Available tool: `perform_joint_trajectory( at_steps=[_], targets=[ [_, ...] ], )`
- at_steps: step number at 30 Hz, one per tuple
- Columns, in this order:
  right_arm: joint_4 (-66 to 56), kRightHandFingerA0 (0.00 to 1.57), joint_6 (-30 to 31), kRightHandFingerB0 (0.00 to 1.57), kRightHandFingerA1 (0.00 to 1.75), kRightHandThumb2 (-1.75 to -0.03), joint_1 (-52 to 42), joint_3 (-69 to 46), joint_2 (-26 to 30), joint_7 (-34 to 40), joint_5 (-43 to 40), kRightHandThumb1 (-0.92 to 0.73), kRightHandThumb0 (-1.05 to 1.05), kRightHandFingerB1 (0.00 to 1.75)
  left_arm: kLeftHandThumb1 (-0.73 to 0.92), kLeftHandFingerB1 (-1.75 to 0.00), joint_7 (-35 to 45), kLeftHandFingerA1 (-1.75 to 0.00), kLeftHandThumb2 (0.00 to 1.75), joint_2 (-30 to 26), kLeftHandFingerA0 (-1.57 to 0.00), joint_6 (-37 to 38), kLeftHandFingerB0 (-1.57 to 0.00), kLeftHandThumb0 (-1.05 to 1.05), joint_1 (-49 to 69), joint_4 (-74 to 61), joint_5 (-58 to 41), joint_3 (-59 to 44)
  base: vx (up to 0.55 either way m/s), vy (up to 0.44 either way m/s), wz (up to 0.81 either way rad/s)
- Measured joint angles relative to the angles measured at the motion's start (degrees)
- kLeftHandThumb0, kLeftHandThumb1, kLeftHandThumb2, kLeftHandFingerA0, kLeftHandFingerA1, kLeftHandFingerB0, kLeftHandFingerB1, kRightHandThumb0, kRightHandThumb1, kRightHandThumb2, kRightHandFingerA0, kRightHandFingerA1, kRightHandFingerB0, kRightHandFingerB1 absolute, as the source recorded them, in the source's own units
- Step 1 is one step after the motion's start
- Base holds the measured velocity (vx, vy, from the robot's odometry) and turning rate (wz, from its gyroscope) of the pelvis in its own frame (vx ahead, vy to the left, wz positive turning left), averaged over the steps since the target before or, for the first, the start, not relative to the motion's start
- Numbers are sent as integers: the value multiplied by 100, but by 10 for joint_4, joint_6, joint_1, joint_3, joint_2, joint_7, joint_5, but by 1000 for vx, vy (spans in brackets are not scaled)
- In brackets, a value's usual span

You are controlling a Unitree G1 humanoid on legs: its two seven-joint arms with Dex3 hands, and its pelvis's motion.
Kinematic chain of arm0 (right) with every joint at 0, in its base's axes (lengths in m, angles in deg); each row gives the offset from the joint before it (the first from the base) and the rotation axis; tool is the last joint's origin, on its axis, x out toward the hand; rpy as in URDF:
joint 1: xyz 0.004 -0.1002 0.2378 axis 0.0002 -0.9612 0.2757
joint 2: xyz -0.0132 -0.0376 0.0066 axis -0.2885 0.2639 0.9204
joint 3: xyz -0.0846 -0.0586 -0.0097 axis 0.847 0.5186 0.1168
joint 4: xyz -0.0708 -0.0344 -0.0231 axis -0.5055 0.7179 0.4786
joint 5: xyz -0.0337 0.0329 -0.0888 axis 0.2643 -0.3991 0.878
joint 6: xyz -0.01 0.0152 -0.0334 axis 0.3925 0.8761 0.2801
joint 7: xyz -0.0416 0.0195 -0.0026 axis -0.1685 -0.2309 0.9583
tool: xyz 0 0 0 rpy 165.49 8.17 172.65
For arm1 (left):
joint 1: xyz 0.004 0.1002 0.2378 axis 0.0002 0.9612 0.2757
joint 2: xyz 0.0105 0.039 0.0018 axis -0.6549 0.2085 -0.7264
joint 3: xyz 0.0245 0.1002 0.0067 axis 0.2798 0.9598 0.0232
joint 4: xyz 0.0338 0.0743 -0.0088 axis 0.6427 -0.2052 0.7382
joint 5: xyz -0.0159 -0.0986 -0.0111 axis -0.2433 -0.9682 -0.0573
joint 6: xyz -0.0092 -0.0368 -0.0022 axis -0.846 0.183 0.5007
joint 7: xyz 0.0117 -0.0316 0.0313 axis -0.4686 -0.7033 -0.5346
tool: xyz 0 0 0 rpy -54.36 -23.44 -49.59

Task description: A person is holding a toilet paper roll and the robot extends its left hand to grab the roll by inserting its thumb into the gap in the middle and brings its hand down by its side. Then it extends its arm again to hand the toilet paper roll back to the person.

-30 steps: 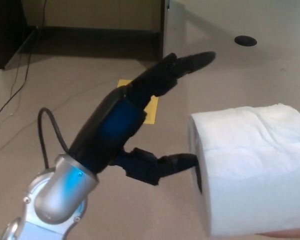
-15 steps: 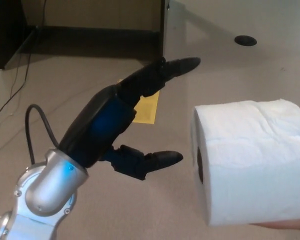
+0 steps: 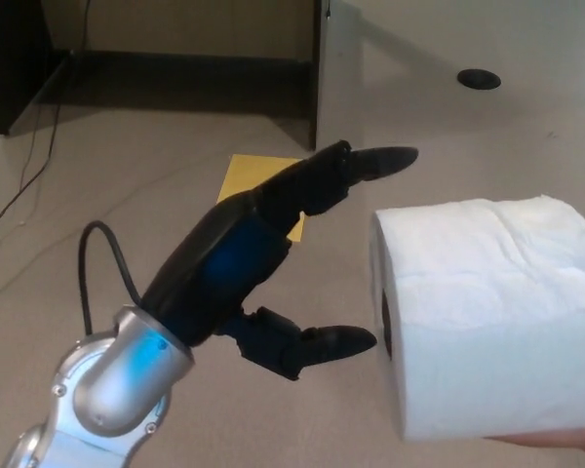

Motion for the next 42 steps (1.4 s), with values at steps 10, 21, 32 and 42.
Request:
perform_joint_trajectory(
  at_steps=[10, 21, 32, 42],
  targets=[
    [2, 75, 0, 59, 67, -60, 1, -1, -1, 2, 0, -66, -36, 47, 36, -32, -8, -39, 57, 22, -32, 4, -17, -39, -21, 19, 26, 16, 0, 0, 0],
    [2, 74, 0, 59, 65, -60, 1, 0, -1, 3, 0, -66, -36, 46, 36, -34, -13, -40, 60, 59, -32, -8, -23, -42, -68, 29, 64, 38, 0, 0, 0],
    [2, 74, 0, 58, 62, -60, 1, -1, -8, 4, 0, -65, -37, 45, 42, -31, -23, -37, 53, 111, -43, -13, -30, -42, -107, 78, 94, 88, 0, 0, 0],
    [2, 76, -1, 59, 65, -60, 3, 1, -14, 7, 0, -66, -39, 45, 76, -45, -20, -56, 63, 138, -99, 5, -73, -4, -102, 119, 88, 133, 0, 0, 0]
  ],
)
